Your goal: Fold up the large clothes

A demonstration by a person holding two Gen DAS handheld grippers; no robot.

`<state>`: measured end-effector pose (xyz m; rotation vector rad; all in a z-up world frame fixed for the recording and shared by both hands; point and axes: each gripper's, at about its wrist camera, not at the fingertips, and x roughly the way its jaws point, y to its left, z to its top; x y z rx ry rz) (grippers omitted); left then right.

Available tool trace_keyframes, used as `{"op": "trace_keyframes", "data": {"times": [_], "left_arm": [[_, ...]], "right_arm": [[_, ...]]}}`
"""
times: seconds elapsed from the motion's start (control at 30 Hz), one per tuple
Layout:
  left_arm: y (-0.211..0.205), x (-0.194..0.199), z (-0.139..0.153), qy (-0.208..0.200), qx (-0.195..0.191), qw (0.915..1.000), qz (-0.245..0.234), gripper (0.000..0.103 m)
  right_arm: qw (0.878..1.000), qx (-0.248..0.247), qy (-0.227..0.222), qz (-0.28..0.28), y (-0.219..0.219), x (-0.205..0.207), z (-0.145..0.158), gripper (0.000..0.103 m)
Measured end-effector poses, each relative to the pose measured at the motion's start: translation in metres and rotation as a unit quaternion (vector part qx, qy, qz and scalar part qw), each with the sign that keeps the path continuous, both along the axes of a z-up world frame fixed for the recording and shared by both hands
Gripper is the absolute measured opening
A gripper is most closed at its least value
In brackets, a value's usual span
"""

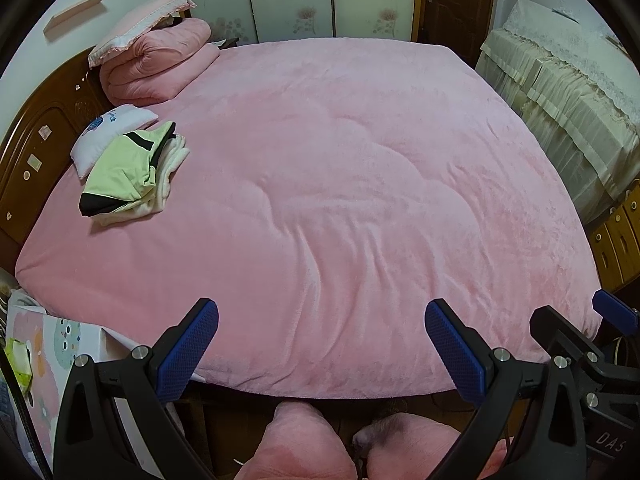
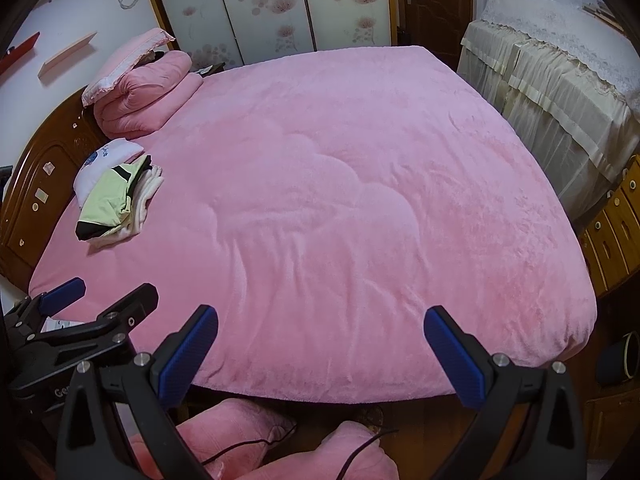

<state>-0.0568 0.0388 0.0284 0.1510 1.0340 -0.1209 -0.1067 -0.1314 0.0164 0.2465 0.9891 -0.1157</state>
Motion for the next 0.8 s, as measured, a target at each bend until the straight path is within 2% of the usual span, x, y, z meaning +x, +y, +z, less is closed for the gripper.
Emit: {"op": "trace_keyframes", "data": {"times": [0.23, 0.37, 0.8], "left_arm": [[-0.0018, -0.0003, -0.0018, 0.003, 0.003, 1.0000, -0.001, 0.102], [-0.0032, -0.0008, -0.0038, 0.002, 0.018, 0.9998, -0.004, 0.102], [-0.0013, -0.0014, -0.0041, 0.001, 0.020, 0.9998, -0.007, 0.102]], "right_arm": [[1.000, -0.007, 0.001, -0.001, 0.0016, -0.0024, -0.0012, 0.103], [1.000, -0.009, 0.003, -0.001, 0.0006, -0.0029, -0.0015, 0.103], [1.000, -0.002, 0.008, -0.001, -0.0070, -0.0007, -0.0074, 0.103]]}}
